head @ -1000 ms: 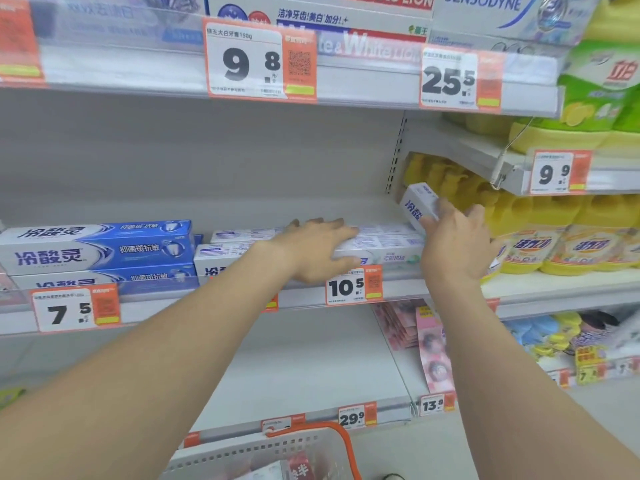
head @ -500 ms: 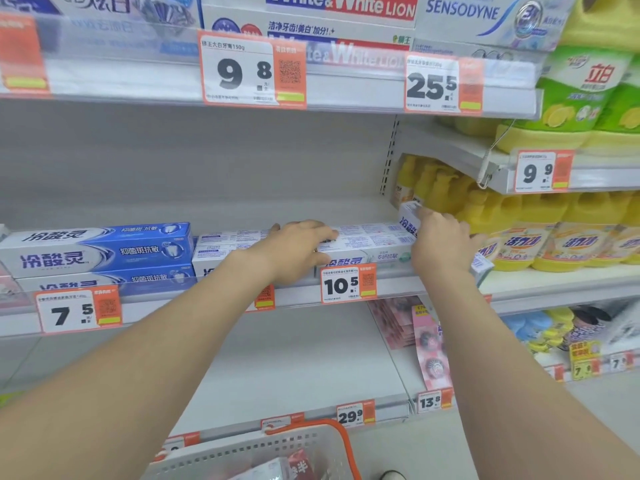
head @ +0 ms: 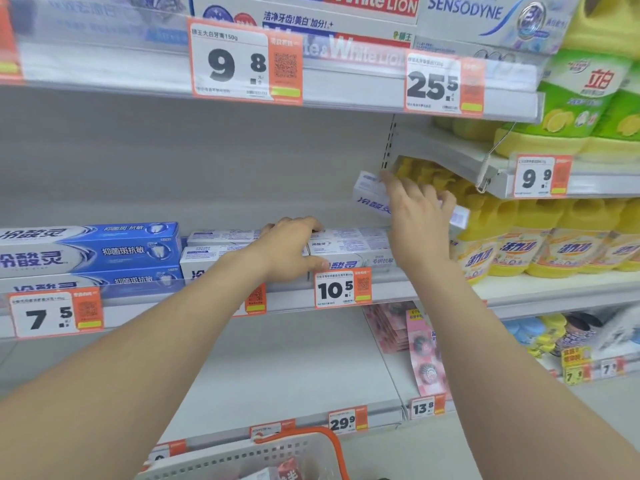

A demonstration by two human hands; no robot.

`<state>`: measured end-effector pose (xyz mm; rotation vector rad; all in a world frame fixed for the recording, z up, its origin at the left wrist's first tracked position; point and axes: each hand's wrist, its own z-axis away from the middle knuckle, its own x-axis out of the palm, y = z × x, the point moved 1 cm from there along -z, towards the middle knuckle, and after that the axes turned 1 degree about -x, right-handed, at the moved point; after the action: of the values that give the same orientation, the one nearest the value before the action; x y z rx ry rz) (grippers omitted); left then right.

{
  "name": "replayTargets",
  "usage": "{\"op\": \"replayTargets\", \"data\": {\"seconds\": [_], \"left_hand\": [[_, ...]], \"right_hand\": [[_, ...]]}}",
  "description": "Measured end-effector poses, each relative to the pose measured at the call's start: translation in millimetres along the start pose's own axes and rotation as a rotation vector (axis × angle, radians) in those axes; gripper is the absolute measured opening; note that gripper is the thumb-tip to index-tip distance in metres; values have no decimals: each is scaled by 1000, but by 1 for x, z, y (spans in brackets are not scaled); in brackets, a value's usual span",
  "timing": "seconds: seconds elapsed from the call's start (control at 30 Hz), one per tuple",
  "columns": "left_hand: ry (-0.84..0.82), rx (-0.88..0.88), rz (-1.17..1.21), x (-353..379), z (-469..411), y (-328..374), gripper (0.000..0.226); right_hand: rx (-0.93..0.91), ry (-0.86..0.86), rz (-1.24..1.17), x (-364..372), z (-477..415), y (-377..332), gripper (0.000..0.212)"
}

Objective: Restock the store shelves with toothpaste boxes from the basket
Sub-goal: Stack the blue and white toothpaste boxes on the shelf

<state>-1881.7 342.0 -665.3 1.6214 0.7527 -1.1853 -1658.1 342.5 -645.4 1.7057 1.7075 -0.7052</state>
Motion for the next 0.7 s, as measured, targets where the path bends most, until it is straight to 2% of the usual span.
{"op": "replayTargets", "data": {"seconds": [0.17, 0.3, 0.43, 0.53, 0.63, 0.7], "left_hand": [[102, -75, 194, 1, 6, -2, 91], [108, -89, 83, -5, 10, -5, 100], [90, -162, -228, -9, 15, -26, 107], [70, -166, -262, -1, 17, -27, 98], [54, -166, -290, -1, 18, -21, 96], [36, -170, -291, -3, 19, -19, 98]], "right_hand": [[-204, -120, -41, 10, -11, -35, 88], [-284, -239, -71, 20, -16, -52, 86], [-255, -412, -137, 29, -25, -50, 87], [-219, -584, -267, 37, -28, -44, 73], [-163, -603, -379, 47, -26, -44, 51], [-143, -598, -366, 49, -24, -46, 48]]}}
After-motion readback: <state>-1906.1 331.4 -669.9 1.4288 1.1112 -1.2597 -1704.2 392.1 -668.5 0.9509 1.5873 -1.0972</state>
